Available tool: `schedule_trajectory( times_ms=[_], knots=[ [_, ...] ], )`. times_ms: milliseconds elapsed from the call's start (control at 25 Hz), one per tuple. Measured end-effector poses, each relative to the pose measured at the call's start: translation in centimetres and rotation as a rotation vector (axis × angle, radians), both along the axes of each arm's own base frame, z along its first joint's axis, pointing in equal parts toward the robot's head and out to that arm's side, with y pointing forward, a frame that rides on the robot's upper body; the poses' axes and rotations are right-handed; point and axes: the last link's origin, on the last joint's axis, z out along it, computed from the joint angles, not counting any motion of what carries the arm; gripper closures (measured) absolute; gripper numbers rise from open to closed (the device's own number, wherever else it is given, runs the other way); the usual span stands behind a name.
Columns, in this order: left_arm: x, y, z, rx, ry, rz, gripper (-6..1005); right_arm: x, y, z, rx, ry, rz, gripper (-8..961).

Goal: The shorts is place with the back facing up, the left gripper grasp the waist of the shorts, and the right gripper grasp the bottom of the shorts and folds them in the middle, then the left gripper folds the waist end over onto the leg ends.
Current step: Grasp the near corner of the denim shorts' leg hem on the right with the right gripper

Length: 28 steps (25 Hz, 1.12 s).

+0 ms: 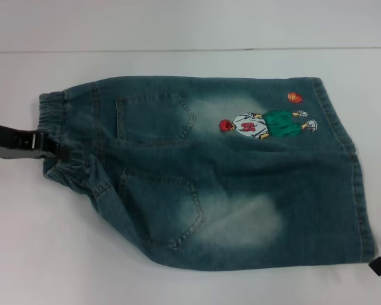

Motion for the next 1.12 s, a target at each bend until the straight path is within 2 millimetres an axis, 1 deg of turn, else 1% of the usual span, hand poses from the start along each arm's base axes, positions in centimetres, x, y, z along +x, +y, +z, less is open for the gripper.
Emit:
schedule_trajectory(
  times_ms=[360,600,760,1000,1120],
  knots=[
    [-0.1,-0.1,-0.2,-0.001,-0.008,0.007,956,-1.0,0.9,-1.5,-0.014,0.009,0.033,122],
    [-0.3,-0.1,-0.2,0.008,-0.003,0.008,956,-1.5,1.3,-1.9,0.000,0.028,0.057,202],
    [-0.3,-0.1,-0.4,0.006,-0.003,0.008,956,-1.8,1.3,-2.4,-0.010,0.044,0.081,273],
    [-0.4,-0.2,-0.4,0.008,-0.006,0.012,957,-2.1,1.5,-2.5,-0.009,0.051,0.111,379],
    [-0.4,-0.3,-0.5,0.005,-0.007,0.011,957,-2.2,1.6,-2.5,-0.010,0.047,0.114,502]
  ],
)
